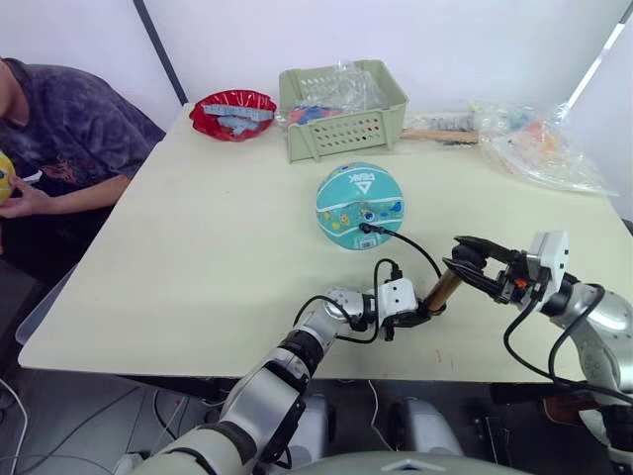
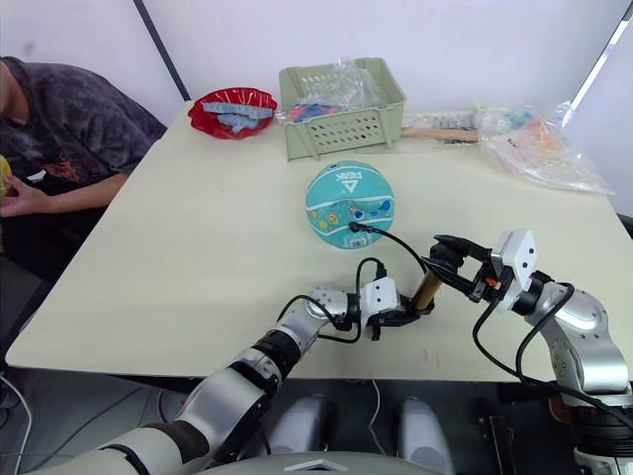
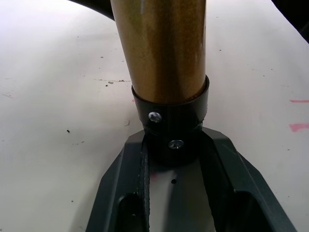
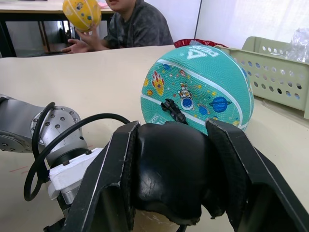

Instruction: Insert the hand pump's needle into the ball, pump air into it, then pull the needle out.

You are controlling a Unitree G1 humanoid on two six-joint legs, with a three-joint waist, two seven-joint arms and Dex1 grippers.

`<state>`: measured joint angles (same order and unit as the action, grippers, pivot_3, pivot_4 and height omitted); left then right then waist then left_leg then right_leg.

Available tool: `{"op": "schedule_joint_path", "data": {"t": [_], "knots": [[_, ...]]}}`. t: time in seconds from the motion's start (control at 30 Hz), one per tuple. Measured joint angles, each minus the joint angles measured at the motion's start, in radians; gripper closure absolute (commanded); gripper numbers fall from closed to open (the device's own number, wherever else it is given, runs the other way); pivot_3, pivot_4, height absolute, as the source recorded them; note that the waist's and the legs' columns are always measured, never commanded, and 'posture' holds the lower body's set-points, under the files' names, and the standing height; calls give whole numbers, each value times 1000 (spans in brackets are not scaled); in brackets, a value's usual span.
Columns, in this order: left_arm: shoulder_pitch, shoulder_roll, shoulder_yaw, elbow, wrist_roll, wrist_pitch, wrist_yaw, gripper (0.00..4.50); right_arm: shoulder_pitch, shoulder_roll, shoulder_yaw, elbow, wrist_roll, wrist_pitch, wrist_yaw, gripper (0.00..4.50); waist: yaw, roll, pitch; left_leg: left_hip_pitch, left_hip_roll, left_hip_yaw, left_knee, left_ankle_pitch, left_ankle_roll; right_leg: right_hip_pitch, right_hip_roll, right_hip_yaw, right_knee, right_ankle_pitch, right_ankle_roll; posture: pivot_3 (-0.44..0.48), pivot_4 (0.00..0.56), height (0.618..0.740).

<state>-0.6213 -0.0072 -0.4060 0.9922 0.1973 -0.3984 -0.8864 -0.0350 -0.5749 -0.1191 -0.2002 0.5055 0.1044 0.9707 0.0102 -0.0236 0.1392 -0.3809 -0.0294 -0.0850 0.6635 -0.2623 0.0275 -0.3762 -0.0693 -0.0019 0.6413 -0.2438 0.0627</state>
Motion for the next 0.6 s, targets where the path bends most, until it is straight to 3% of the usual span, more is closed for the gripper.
{"op": "schedule_joint_path", "data": {"t": [0.2,0.37,0.6], "knots": [[1,-5,-1,-1,0,-4,0,3495,-29,-62,-27,-23,45,72,3,2871,2,2,1,-2,0,0,0,0,0,0,-1,0,0,0,0,0,150,740],[-2,-14,-1,-4,-1,-10,-3,3495,-99,-178,-95,-40,156,214,12,2871,4,10,10,-5,-1,1,1,0,0,-2,-2,0,-1,0,0,0,150,740],[-2,-13,-1,-4,-1,-13,-4,3495,-170,-266,-176,-64,272,326,19,2872,4,10,11,-6,-1,0,1,0,0,-3,-2,0,-1,0,0,0,150,740]]}}
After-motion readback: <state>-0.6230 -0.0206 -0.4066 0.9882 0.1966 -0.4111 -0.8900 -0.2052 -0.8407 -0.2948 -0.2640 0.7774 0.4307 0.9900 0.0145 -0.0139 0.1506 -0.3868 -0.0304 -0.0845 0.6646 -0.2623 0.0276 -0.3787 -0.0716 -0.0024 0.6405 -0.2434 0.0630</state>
